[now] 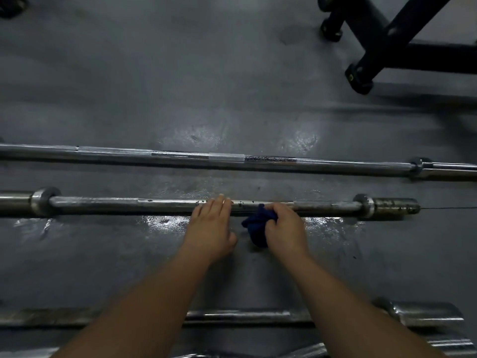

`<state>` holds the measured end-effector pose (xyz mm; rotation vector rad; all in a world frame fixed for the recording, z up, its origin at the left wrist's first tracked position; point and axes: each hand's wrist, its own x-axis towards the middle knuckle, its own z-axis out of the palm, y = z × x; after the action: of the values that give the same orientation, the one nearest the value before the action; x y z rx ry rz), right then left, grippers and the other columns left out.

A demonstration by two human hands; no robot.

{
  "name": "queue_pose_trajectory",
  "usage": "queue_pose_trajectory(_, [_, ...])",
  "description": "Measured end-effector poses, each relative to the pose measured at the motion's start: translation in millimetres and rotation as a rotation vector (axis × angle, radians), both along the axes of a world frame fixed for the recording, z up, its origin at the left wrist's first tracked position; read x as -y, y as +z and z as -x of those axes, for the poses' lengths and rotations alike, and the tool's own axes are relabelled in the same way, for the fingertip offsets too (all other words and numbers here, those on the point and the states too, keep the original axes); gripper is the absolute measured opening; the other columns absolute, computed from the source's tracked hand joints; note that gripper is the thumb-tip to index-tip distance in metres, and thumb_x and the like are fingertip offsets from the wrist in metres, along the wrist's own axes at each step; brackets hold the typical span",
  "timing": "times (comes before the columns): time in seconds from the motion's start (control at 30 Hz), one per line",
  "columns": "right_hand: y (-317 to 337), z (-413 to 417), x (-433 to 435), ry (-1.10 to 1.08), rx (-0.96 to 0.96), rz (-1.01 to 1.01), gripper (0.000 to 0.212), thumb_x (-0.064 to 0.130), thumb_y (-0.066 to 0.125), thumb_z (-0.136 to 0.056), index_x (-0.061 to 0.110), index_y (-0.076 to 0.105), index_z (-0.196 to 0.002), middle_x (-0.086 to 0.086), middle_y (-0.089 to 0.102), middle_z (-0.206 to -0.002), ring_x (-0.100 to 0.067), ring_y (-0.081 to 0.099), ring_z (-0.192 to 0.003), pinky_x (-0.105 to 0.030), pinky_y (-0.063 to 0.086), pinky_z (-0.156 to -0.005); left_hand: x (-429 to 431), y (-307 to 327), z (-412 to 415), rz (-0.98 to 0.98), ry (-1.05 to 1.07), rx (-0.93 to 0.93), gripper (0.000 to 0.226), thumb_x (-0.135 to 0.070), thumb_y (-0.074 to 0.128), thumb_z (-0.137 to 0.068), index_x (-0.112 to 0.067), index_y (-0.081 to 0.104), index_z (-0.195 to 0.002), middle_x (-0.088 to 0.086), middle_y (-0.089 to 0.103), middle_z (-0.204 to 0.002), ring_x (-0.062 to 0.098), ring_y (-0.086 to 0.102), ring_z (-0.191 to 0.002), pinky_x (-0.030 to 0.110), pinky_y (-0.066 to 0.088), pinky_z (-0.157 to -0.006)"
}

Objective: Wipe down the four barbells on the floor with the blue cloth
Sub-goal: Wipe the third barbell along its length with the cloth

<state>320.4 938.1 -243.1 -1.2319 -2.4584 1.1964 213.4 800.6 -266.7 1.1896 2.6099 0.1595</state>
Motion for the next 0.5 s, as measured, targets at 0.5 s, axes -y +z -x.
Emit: queue_pose_trajectory(0.5, [126, -125, 19, 0.142, -0.133, -0.373, 0.034, 0.000, 0.047, -0.087, 0.015, 0.061, -0.114, 0.001, 0.055, -0.109, -0.019, 0.043, -0.106, -0.030, 0.034, -0.077, 29, 141, -132, -0.132, 0.063, -0.158, 0.084, -0.049, 0.044, -0.094, -0.017, 0.000, -0.158, 0.005, -0.002, -0.166, 0.023, 0.004, -0.152, 0.042, 0.006, -0.122])
